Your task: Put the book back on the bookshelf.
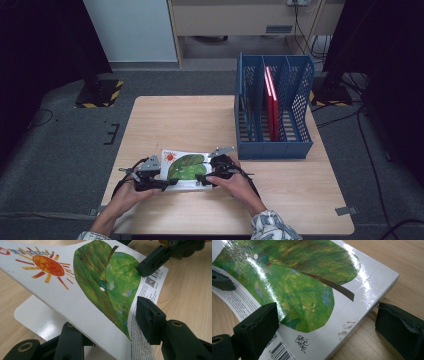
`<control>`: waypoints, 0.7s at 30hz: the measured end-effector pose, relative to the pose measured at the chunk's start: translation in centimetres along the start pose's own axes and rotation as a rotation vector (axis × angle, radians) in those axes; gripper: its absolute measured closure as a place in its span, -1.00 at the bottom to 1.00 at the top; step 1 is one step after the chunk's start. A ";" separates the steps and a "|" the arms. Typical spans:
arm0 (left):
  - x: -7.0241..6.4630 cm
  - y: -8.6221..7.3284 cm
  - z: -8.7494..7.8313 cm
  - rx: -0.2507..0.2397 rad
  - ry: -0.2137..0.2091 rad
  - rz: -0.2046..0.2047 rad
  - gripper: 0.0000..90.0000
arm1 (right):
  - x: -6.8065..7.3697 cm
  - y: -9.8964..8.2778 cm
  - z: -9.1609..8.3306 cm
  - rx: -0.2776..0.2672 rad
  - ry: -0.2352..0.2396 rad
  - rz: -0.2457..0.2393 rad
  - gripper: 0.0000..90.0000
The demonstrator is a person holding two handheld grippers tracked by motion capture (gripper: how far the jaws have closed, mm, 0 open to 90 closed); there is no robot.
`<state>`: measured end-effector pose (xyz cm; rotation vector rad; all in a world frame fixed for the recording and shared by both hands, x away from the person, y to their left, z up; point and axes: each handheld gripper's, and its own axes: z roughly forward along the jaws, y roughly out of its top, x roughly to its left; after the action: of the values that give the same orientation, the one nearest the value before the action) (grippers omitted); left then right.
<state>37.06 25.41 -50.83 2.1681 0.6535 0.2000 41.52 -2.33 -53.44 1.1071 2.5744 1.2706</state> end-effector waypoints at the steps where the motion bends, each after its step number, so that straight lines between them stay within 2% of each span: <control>1: 0.0 0.0 0.0 -0.001 0.003 0.009 0.16 | -0.1 0.0 0.0 -0.003 0.005 -0.002 -0.89; 9: 0.0 -0.1 0.0 -0.010 0.006 0.025 0.17 | -0.3 0.5 0.1 0.014 0.046 0.004 -0.83; 12: 0.1 -0.3 0.1 -0.010 0.012 0.006 0.17 | -0.2 0.5 -0.2 0.011 0.028 -0.011 -0.77; 15: 0.3 -0.4 0.0 -0.023 0.017 -0.018 0.16 | -0.1 0.6 -0.8 -0.013 0.012 -0.012 -0.64; 21: 0.5 -0.3 -0.1 -0.043 0.038 -0.038 0.16 | -0.1 1.1 -1.6 -0.044 -0.021 -0.037 -0.46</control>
<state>37.34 25.88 -51.01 2.1134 0.7047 0.2336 41.66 -2.99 -51.58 1.0537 2.5264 1.2939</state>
